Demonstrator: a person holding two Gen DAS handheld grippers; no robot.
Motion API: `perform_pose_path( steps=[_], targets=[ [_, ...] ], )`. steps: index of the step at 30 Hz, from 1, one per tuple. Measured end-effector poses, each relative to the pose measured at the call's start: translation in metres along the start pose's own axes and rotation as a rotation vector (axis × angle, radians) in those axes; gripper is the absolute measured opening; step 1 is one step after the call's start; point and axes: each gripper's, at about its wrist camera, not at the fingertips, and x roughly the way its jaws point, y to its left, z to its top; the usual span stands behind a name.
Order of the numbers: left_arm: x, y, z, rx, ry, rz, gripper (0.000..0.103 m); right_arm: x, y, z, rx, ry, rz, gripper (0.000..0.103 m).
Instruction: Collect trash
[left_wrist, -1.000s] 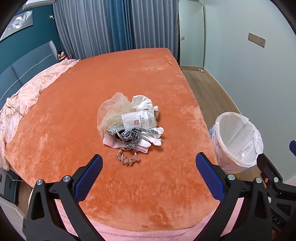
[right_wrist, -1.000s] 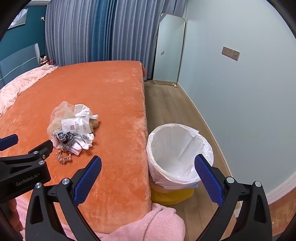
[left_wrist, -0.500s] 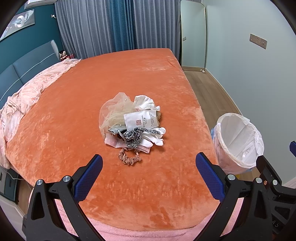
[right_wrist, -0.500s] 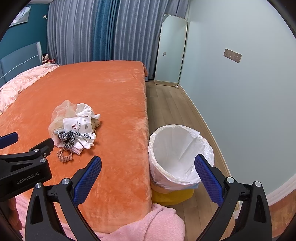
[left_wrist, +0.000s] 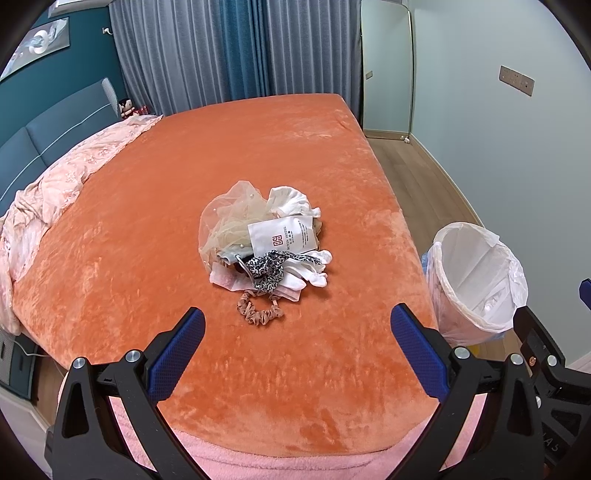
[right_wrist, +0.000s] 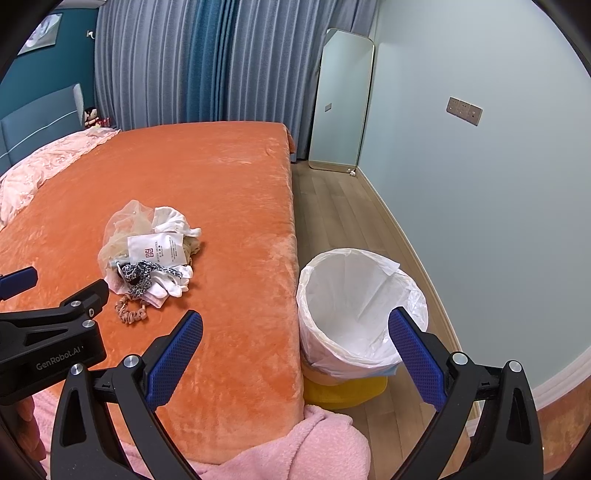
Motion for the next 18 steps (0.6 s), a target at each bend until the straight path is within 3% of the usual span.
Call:
perform_pose_path(
  steps=[18],
  targets=[
    [-0.0013, 0.0005, -0.0024, -0.002, 0.001, 0.000, 0.096, -0.0005, 0.0011, 0.0010, -0.002, -0.002, -0.001, 0.096]
  ],
)
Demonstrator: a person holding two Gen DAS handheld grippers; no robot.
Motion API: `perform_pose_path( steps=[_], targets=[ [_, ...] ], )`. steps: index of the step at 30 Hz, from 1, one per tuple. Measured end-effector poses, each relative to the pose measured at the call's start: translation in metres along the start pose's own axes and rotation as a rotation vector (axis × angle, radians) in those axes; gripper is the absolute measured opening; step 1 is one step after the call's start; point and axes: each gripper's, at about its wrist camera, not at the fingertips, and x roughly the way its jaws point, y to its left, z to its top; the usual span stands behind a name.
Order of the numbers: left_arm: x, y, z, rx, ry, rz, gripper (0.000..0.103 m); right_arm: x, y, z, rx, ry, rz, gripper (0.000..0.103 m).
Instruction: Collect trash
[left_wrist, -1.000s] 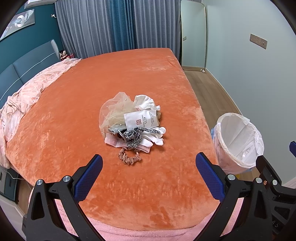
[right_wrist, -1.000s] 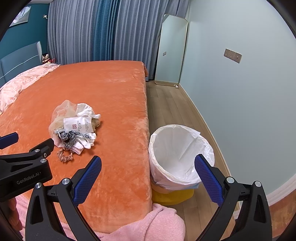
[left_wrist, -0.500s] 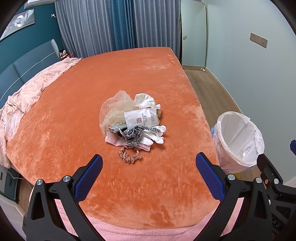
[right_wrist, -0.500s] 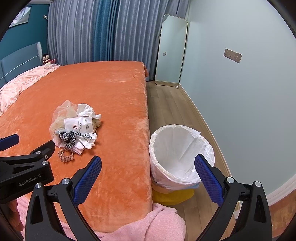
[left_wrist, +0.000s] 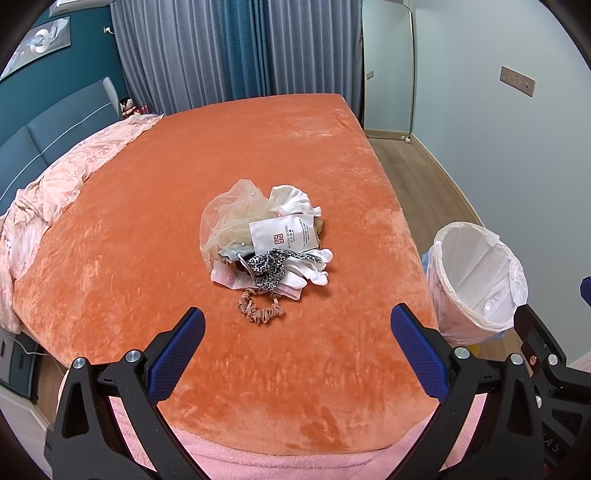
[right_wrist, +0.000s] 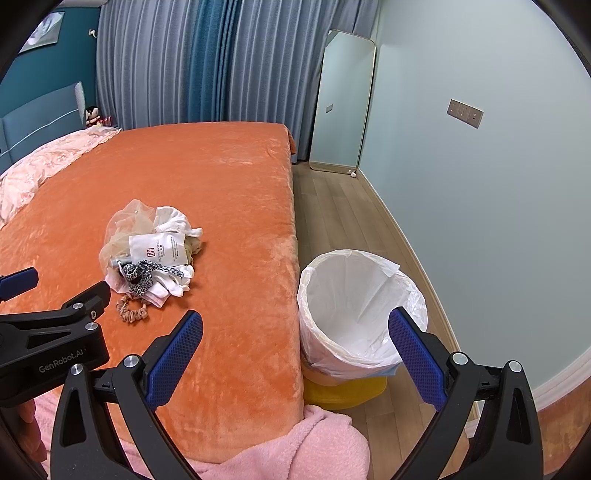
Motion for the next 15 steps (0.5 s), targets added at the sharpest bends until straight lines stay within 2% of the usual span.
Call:
perform_pose_path(
  steps=[15],
  targets=[
    [0.0001, -0.0003, 0.0005, 0.001, 0.001, 0.000, 0.096, -0.0022, 0.0010, 0.0013, -0.001, -0.002, -0.003, 0.096]
  ],
)
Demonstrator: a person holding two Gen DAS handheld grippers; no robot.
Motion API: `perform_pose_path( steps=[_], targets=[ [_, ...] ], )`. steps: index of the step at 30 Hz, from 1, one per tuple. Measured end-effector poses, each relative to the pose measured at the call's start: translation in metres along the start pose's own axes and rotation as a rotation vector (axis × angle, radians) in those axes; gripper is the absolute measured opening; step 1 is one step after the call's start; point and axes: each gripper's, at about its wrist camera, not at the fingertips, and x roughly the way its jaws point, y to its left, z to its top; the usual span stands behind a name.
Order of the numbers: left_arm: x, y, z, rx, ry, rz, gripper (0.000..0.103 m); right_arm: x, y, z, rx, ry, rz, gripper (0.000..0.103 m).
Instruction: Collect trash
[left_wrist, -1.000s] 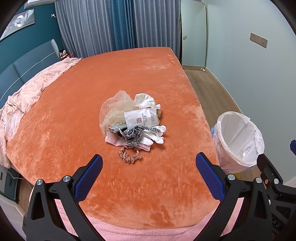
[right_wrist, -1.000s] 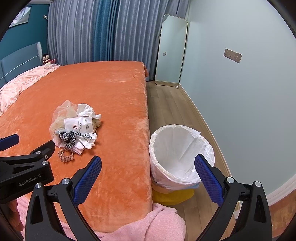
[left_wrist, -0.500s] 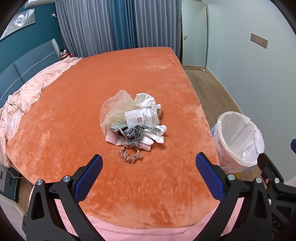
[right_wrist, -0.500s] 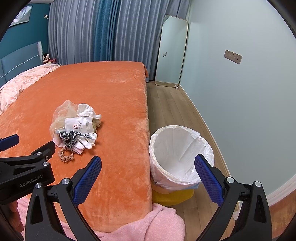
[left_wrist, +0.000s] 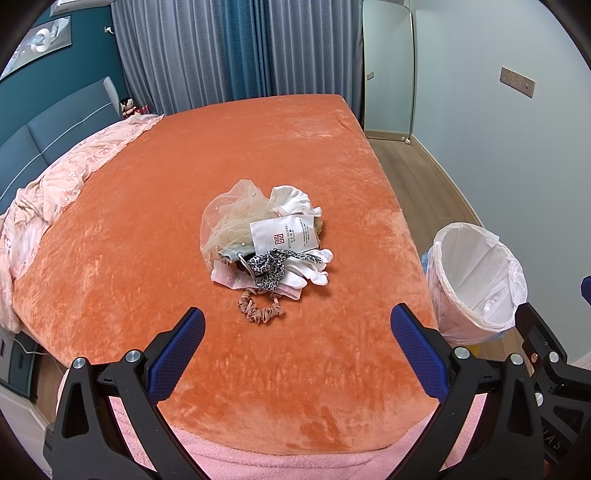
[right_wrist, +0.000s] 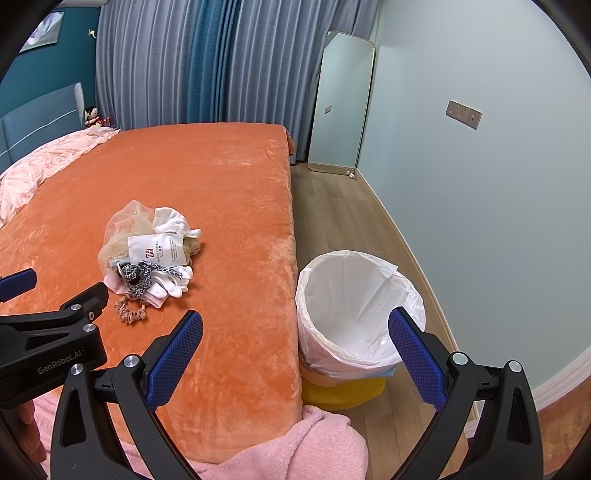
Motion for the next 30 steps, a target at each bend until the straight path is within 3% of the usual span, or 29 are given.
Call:
perform_pose_path(
  steps=[30],
  targets=[
    [-0.0021, 0.0006, -0.0014, 0.000, -0.004, 0.000, 0.096, 0.0004, -0.0072, 0.0038, 0.008, -0.007, -0.014, 0.096]
  ],
)
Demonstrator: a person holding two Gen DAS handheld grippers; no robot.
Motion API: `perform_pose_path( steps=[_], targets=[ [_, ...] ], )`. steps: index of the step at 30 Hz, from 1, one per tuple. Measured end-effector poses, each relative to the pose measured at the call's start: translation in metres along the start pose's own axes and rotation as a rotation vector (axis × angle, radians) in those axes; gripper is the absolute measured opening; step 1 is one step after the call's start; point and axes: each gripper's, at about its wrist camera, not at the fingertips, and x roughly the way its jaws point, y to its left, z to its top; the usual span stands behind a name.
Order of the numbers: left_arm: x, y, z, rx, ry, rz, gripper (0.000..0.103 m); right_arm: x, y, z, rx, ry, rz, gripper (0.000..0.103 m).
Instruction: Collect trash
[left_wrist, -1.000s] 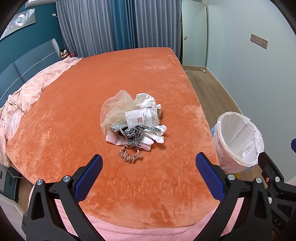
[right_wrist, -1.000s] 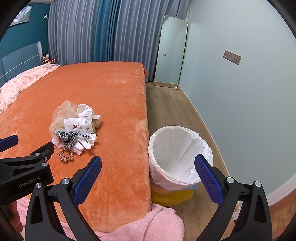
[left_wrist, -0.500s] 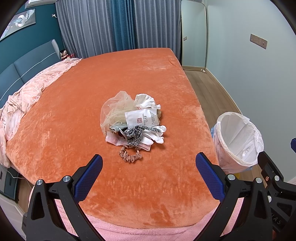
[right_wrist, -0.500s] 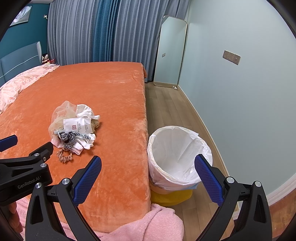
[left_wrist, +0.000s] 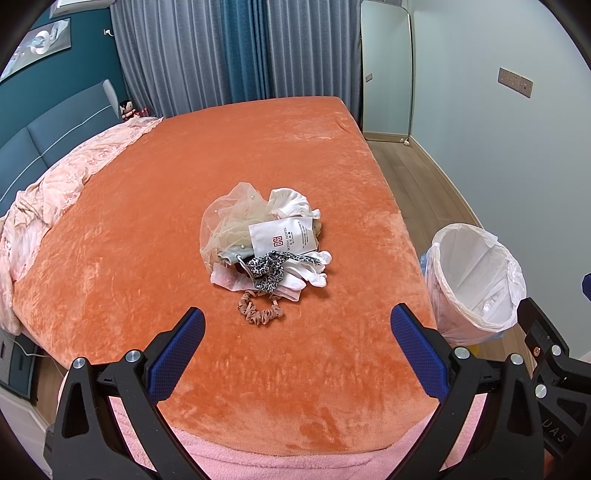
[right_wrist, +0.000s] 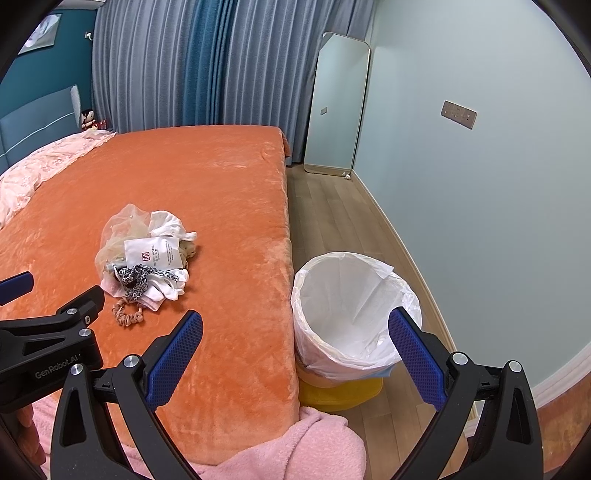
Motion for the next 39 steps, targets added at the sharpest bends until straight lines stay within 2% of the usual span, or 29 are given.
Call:
perform_pose_path(
  steps=[15, 23, 29, 34, 39],
  targets=[
    [0.005, -0.001, 0.002, 0.019, 0.003, -0.009, 0.096, -0.004, 0.005, -0.003, 0.039, -0.035, 0.004, 0.096],
    [0.021, 0.014, 0.001, 0.006, 0.007, -0.033, 0.096, 0.001, 0.018, -0.007, 0.051, -0.060, 0.004, 0.096],
    [0.040, 0.036, 0.003, -0.003, 0.005, -0.031, 0.096, 0.017, 0.040, -0.007, 0.023, -0.042, 0.029, 0.096],
    [0.060, 0.068, 0.005, -0.049, 0.007, -0.022, 0.096, 0.037, 0.061, -0.002, 0.005, -0.017, 0.069, 0.096],
    [0.088, 0.103, 0.001, -0.101, 0.051, 0.005, 0.096, 0.061, 0.086, -0.002, -0.010, 0.015, 0.106, 0.096]
  ],
)
